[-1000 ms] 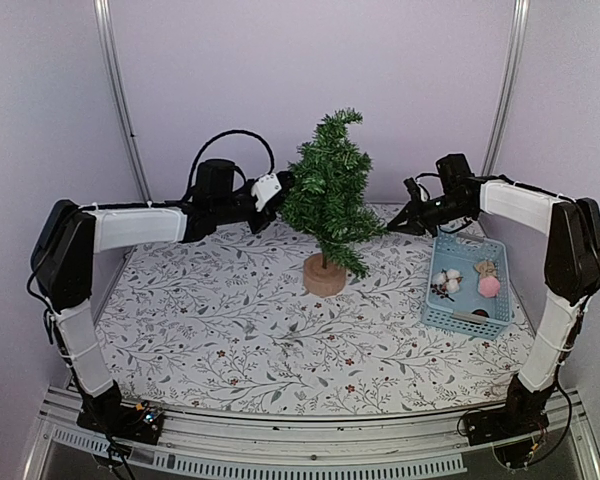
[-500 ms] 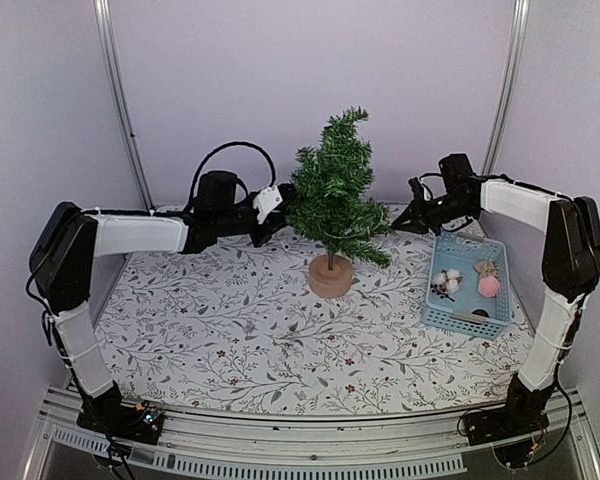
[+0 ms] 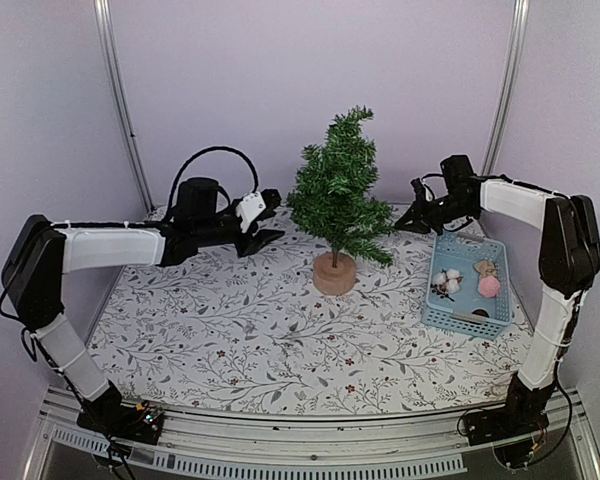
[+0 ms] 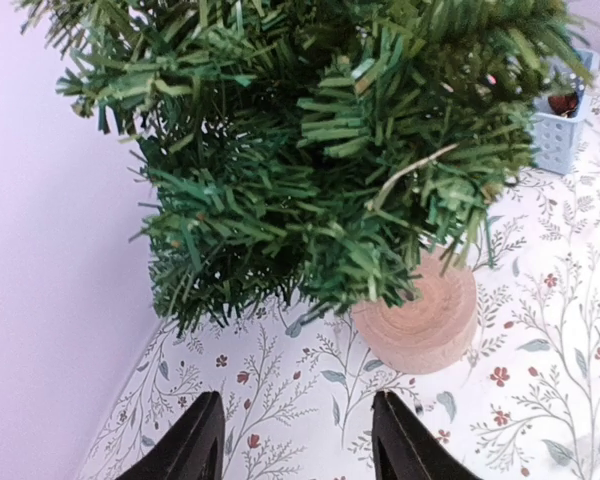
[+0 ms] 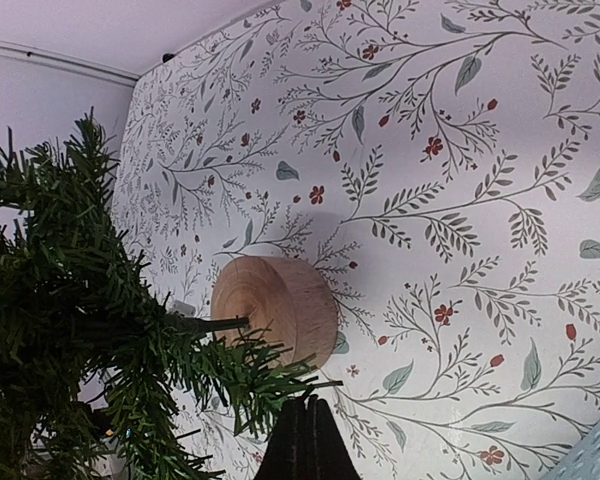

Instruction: Decorate the small christmas tree

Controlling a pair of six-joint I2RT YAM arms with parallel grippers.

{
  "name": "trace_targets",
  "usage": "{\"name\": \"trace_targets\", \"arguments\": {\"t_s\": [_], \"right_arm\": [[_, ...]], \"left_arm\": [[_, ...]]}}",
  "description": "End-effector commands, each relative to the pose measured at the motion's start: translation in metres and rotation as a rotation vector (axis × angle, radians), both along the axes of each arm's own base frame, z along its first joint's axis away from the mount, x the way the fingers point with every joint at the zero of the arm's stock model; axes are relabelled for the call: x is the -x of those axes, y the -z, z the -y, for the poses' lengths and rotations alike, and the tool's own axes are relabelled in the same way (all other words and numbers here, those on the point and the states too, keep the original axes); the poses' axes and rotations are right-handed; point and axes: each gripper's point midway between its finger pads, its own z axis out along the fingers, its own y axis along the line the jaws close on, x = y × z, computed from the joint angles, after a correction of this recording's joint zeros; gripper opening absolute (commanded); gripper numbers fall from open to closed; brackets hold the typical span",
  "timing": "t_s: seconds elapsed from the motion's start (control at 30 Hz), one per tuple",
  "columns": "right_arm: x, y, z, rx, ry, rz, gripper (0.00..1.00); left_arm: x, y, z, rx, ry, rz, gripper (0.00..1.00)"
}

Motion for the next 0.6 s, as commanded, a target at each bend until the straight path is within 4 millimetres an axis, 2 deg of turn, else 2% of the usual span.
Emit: {"name": "trace_targets", "arguments": {"t_s": [0.0,0.2,0.3,0.4,0.5,0.57], "right_arm": [[-0.016,0.001,0.017,0.040,0.038,0.031,0.00],[-0.030,-0.003,0.033,0.056,0.075,0.057,0.00],[-0.039,-0.017,0.028,0.023,0.056,0.101,0.01],[-0.045,-0.032,0.020,-0.026,0.039,0.122,0.18],[-0.044,-0.039,0.020,-0.036,0.038,0.127,0.45],[-0.038,-0.046,0.023,-0.031,0.046,0.136,0.59]], "left_arm": [[0.012,-0.002,-0.009,0.052,-0.012,-0.027,0.54],[-0.004,-0.016,-0.027,0.154,-0.089,-0.065,0.55],[-0.015,-0.024,-0.029,0.197,-0.105,-0.086,0.55],[-0.023,-0.024,-0.027,0.227,-0.105,-0.114,0.55],[-0.033,-0.024,-0.027,0.278,-0.125,-0.167,0.55],[-0.042,-0.023,-0.028,0.321,-0.155,-0.211,0.55]]}}
